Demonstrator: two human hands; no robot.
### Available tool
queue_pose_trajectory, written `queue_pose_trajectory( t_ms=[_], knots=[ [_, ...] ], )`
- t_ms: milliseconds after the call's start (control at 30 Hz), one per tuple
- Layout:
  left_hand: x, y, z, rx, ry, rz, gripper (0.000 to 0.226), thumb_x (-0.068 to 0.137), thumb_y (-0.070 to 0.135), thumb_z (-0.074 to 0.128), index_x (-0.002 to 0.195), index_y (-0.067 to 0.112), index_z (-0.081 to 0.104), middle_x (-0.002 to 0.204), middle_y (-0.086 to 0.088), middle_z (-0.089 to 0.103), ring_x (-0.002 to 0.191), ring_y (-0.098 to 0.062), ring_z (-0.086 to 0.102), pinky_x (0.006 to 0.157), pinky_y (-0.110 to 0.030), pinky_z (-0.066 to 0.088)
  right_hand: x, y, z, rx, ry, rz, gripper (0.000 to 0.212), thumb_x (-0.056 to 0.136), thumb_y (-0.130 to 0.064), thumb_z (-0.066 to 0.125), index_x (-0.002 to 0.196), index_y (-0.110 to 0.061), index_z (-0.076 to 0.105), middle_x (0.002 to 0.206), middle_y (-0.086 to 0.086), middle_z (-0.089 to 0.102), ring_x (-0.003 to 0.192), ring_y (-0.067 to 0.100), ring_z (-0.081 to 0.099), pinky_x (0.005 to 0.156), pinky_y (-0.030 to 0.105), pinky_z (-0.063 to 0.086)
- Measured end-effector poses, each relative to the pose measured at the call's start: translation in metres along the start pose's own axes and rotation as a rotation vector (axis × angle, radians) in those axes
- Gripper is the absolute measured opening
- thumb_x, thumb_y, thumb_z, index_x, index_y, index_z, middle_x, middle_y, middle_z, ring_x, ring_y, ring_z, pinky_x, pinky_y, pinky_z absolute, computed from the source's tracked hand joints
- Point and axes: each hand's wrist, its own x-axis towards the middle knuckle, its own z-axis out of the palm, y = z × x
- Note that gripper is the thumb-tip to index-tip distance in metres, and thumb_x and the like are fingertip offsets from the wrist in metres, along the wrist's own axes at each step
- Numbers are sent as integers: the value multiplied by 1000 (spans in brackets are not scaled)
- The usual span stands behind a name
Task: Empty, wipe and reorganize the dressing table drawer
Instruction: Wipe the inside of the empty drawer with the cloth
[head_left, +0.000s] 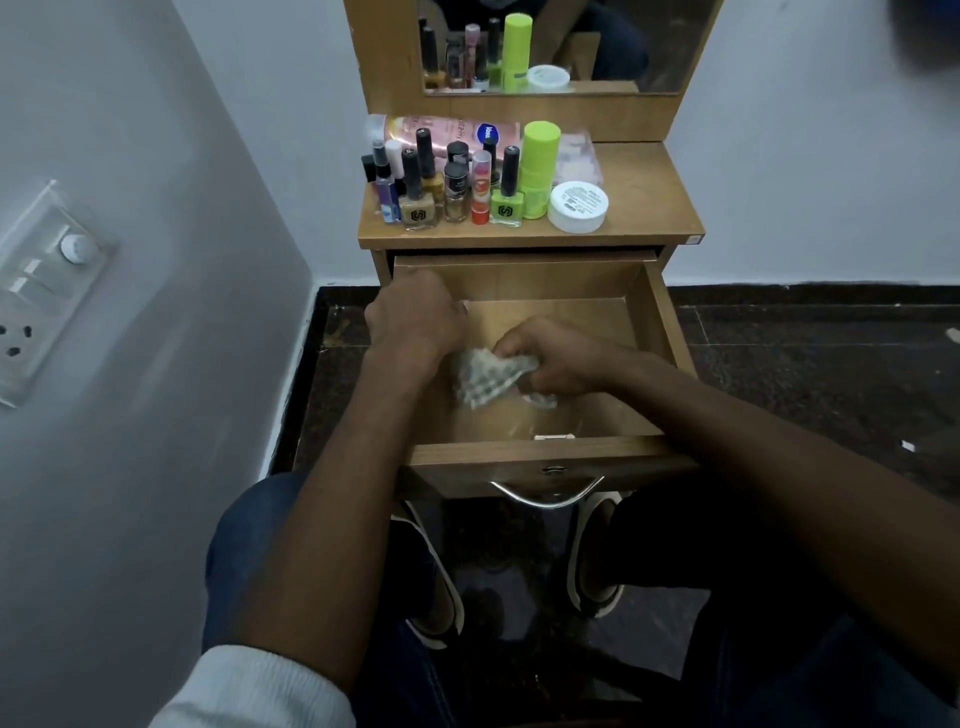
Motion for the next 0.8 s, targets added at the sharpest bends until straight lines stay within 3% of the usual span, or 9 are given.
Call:
queue_pose_trajectory(
  t_ms=[67,133,200,267,367,533,667,800],
  knots=[
    [-5,10,1,41,-4,-17,39,101,47,66,115,12,76,124,-11,70,112,-33,68,86,-42,51,-9,1,4,77,-67,-8,32,78,3,77,101,-20,82,97,-6,78,84,8,71,75,29,56],
    [-12,18,3,74,0,0,39,103,45,65,120,10,72,129,-13,65,116,-32,64,84,-42,46,-6,16,-11,72,79,63,34,78,4,75,105,-16,81,100,-1,79,88,13,71,81,34,57],
    [-18,22,6,101,-5,11,35,104,41,64,119,10,71,129,-14,66,113,-30,64,80,-39,41,-6,27,-23,-33,194,149,24,81,-4,78,101,-15,80,98,0,77,93,19,69,77,32,50],
    [-20,22,8,140,-3,14,35,104,39,63,122,10,70,132,-16,65,115,-32,65,81,-40,42,-11,24,-23,-60,95,125,18,81,-3,77,96,-13,77,93,1,74,89,22,68,71,33,47],
    [-22,27,7,135,-15,37,44,104,45,62,126,8,69,134,-17,62,118,-33,64,89,-42,48,-25,13,-15,-23,-176,84,25,82,1,75,99,-17,79,96,-3,76,86,13,69,73,33,56],
    [-26,43,15,78,-35,138,32,103,43,63,113,15,75,119,-10,67,105,-30,67,84,-41,50,-22,31,-40,-288,20,210,29,82,-9,76,108,-23,75,108,-1,73,102,22,66,81,37,53],
    [-22,54,17,45,-97,182,33,102,47,63,111,17,76,112,-7,72,106,-28,67,79,-38,44,-28,21,-28,-172,-267,194,24,86,1,71,103,-15,74,104,0,69,90,17,64,68,27,52],
    [-19,59,13,14,-79,189,31,104,44,62,111,17,76,110,-4,73,107,-26,68,75,-37,39,-23,28,-45,-338,-58,261,25,84,-7,75,93,-29,67,104,-3,67,99,22,63,83,37,55]
  ],
)
